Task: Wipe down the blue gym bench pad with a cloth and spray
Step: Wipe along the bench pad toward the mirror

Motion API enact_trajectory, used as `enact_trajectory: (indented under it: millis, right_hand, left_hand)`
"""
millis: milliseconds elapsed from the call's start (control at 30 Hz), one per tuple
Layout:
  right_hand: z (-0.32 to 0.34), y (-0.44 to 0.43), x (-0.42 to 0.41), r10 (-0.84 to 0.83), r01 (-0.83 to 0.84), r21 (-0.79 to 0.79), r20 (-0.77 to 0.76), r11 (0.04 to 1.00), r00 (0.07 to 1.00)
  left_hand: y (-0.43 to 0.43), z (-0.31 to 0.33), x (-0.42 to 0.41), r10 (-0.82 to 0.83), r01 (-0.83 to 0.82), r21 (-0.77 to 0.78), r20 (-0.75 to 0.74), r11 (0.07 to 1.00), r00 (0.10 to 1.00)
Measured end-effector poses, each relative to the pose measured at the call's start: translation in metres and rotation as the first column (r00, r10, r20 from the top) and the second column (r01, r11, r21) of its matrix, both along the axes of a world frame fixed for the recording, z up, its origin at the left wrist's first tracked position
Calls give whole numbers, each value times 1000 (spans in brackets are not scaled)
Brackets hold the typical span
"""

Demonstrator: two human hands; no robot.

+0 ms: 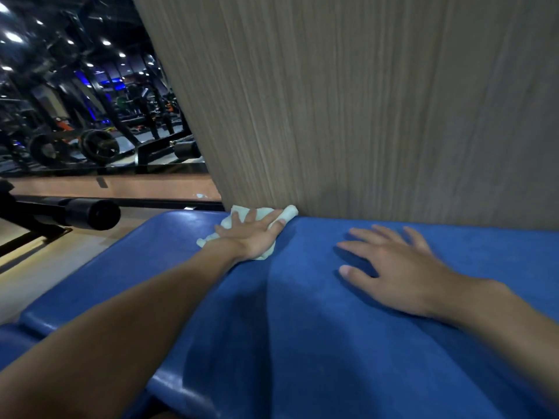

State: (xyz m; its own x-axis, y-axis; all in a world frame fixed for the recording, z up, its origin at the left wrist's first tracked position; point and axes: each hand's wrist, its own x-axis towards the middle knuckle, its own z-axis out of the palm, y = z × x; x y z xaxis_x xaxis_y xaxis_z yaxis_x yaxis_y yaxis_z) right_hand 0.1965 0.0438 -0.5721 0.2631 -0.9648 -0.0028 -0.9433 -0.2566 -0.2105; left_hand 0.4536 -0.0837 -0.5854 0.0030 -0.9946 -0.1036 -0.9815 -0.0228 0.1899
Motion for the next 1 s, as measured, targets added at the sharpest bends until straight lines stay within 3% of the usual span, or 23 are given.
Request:
enact_trajectory:
  millis: [133, 300, 433, 533, 733, 867, 1000]
  right_hand:
    - [-1, 30, -60, -177, 192, 54, -207, 980, 962]
    - [-2, 51, -85, -204, 207, 68, -47, 976, 978]
    - [-3, 77, -121, -320, 330, 44, -157, 943, 934]
    - [-11, 86, -124, -352, 366, 72, -155, 928, 923]
    - [-5, 90, -145, -308, 308, 4, 50, 951, 950]
    - [-3, 116, -193, -418, 422, -3, -146, 907, 897]
    - [-5, 132, -211, -432, 433, 35, -45, 901, 901]
  left_hand:
    - [18, 4, -43, -48, 47, -7, -26, 999, 999]
    - [35, 4, -92, -175, 174, -21, -29, 984, 984]
    - [37, 10, -87, -321, 293, -215, -108, 932, 941]
    - [41, -2, -90, -337, 338, -109, 26, 935, 941]
    - [69, -1, -169, -411, 414, -73, 53, 907, 910]
    - [80, -3, -214, -458, 462, -58, 62, 885, 887]
    - [90, -2, -258, -487, 490, -62, 66, 869, 871]
